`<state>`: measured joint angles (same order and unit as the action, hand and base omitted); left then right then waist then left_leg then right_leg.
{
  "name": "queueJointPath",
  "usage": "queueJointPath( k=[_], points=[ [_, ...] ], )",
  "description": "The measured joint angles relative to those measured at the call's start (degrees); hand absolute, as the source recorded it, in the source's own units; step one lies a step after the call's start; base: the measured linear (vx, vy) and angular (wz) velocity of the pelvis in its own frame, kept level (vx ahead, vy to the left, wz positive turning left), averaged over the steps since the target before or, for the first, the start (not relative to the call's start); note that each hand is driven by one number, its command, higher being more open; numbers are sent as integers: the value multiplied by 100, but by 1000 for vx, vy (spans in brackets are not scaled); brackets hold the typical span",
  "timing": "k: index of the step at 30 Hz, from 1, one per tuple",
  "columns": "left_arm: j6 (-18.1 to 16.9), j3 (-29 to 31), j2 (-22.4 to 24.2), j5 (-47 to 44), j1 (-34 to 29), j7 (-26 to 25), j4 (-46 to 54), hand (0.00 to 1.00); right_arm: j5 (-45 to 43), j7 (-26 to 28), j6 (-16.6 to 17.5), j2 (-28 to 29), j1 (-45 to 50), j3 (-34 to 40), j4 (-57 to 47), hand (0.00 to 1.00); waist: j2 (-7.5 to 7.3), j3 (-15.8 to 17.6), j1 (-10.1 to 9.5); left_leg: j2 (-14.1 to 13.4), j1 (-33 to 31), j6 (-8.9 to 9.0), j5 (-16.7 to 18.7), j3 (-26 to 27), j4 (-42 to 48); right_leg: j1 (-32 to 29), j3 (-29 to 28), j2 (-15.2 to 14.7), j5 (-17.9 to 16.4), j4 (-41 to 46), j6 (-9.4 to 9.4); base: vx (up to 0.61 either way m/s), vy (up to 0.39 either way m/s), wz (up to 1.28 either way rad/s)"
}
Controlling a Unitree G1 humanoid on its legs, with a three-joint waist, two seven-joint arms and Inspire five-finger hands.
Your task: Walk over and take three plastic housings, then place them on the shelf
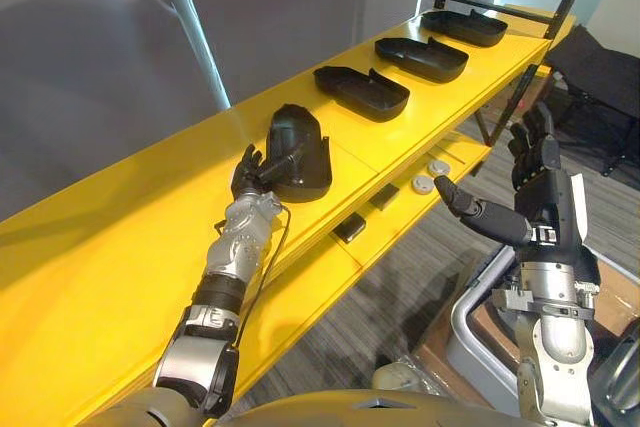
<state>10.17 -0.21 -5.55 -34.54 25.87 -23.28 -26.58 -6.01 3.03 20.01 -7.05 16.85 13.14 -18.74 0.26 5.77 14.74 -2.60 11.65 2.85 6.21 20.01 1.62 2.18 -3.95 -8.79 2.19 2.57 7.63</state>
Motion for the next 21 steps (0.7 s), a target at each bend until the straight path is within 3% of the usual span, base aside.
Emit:
queueJointPath(
  k=[8, 17, 21],
  points=[
    [9, 59, 2, 1577, 180, -647, -172, 100, -193, -76, 0, 0, -79, -42, 1, 100, -2, 18, 45, 2, 3, 7, -111, -59, -155, 4, 75, 9, 26, -69, 10, -10, -26, 5],
    [151, 321, -335, 3089, 572, -1246, -224, 100, -365, -461, 108, 1, -150, -375, 109, 100, 16, 189, 52, -3, -51, 14, -150, -179, -185, 3, 225, 3, 18, -73, -4, 1, -28, 8],
    [86, 327, -593, 3311, 823, -1402, -11, 100, -457, -486, 204, 2, -151, -490, 126, 100, 42, 205, 2, 5, -106, 13, -150, -298, -168, 3, 306, -16, 8, -73, -21, 1, -27, 11]
  ],
)
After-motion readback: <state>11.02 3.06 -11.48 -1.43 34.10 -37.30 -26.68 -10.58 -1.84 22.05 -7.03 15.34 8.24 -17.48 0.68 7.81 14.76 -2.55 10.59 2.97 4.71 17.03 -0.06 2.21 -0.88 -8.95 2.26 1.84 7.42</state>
